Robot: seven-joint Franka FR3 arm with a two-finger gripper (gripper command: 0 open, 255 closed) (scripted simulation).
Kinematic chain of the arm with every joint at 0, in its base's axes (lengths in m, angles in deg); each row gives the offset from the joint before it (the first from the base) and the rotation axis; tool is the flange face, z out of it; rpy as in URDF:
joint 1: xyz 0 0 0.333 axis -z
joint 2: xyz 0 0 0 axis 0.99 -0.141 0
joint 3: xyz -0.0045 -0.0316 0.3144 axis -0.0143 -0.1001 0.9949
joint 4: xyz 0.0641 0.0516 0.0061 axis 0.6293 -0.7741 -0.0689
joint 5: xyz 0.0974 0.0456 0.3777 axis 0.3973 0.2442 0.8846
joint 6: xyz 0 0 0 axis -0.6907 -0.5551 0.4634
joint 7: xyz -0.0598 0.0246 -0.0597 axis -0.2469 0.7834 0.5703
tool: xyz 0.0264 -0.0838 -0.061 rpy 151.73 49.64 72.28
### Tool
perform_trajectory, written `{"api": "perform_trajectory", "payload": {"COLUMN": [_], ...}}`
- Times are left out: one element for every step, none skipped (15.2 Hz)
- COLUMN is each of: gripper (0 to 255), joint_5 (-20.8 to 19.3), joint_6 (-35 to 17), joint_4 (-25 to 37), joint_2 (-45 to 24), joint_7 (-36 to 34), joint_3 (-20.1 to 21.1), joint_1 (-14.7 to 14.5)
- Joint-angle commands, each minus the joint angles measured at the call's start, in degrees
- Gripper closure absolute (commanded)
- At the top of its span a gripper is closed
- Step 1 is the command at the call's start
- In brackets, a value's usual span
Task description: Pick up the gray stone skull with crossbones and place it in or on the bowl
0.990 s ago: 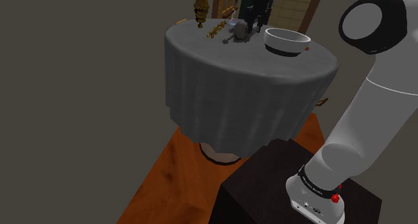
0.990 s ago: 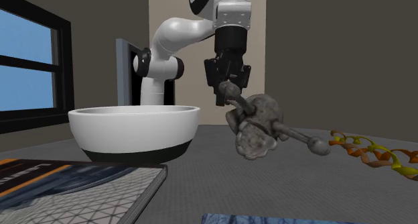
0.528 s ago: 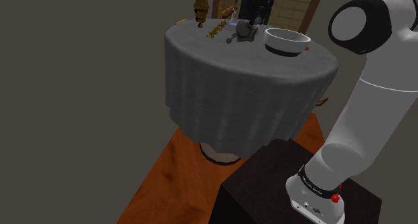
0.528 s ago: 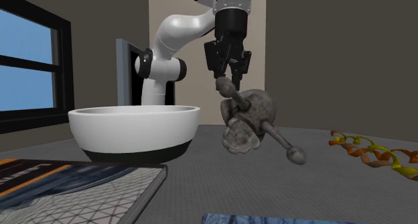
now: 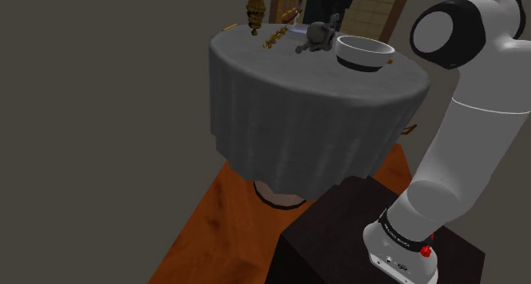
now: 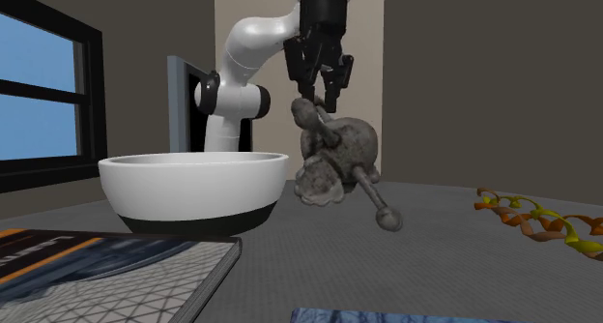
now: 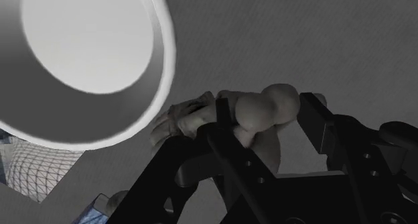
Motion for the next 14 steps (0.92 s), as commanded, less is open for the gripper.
{"api": "perform_trajectory", "payload": {"gripper": [255, 255, 255, 255, 255, 255, 255, 255, 255, 255, 255, 255, 255, 255], "joint_5": [-1.2, -1.7, -2.3, -2.8, -3.3, -3.8, -4.3, -4.8, -5.2, -5.7, -6.2, -6.7, -7.2, -7.6], "joint_6": [-2.4, -3.5, -4.4, -5.3, -6.0, -6.7, -7.4, -8.0, -8.5, -9.0, -9.5, -9.9, -10.3, -10.7], "joint_4": [-6.6, -9.7, -12.5, -15.1, -17.5, -19.7, -21.7, -23.6, -25.4, -27.1, -28.6, -30.1, -31.4, -32.7], "joint_2": [4.4, 6.5, 8.4, 10.2, 11.9, 13.4, 14.9, 16.3, 17.6, 18.9, 20.1, 21.2, 22.2, 23.2], "joint_7": [1.4, 2.3, 3.2, 4.1, 5.0, 5.9, 6.9, 7.9, 8.9, 9.9, 10.9, 11.9, 13.0, 14.1], "joint_3": [-0.5, -0.9, -1.2, -1.5, -1.9, -2.3, -2.8, -3.2, -3.7, -4.2, -4.7, -5.3, -5.8, -6.4], "joint_1": [0.2, 0.5, 0.8, 1.2, 1.6, 2.0, 2.4, 2.9, 3.3, 3.8, 4.3, 4.7, 5.2, 5.7]}}
